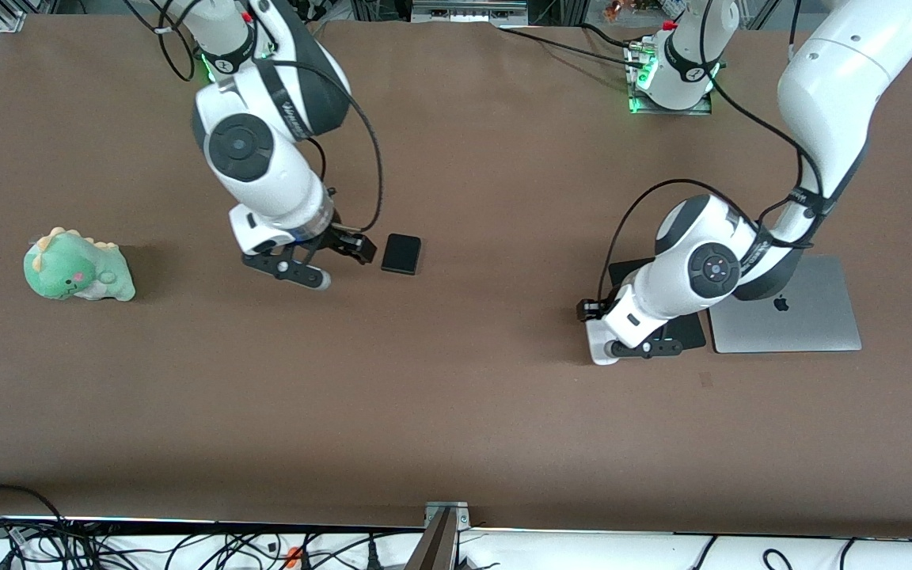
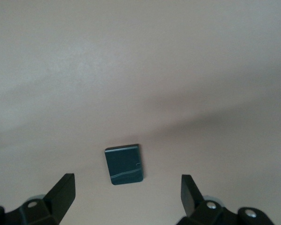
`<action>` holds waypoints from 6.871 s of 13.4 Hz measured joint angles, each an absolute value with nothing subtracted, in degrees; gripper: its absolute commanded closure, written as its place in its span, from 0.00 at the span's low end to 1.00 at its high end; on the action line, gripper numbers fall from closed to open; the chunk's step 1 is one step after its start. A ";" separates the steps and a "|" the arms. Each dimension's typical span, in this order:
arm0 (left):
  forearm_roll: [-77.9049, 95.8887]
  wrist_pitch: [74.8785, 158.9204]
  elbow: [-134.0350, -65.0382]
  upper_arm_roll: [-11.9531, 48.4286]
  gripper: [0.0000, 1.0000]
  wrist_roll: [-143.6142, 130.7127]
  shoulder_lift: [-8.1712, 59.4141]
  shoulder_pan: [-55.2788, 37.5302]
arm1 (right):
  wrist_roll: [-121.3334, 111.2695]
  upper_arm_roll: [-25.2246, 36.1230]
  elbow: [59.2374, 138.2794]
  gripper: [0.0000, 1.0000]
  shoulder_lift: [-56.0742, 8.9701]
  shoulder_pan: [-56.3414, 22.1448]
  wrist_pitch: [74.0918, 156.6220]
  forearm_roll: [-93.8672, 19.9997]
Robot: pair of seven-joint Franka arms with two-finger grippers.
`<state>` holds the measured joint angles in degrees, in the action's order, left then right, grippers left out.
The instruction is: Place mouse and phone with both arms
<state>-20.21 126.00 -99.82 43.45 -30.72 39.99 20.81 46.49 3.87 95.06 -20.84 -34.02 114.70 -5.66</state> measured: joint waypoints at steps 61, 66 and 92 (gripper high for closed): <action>0.28 94.37 -91.07 -1.57 0.00 -7.10 5.30 -4.43 | -3.06 17.42 128.75 0.69 -18.67 -18.18 146.47 -2.23; 0.28 94.42 -90.56 -1.57 0.00 -7.12 5.29 -4.56 | -10.35 17.53 132.59 0.69 -19.01 -12.14 154.12 -4.55; 0.28 94.46 -89.38 -1.98 0.00 -7.13 5.30 -4.55 | -12.28 16.95 110.13 0.00 -9.34 -12.19 113.71 -10.41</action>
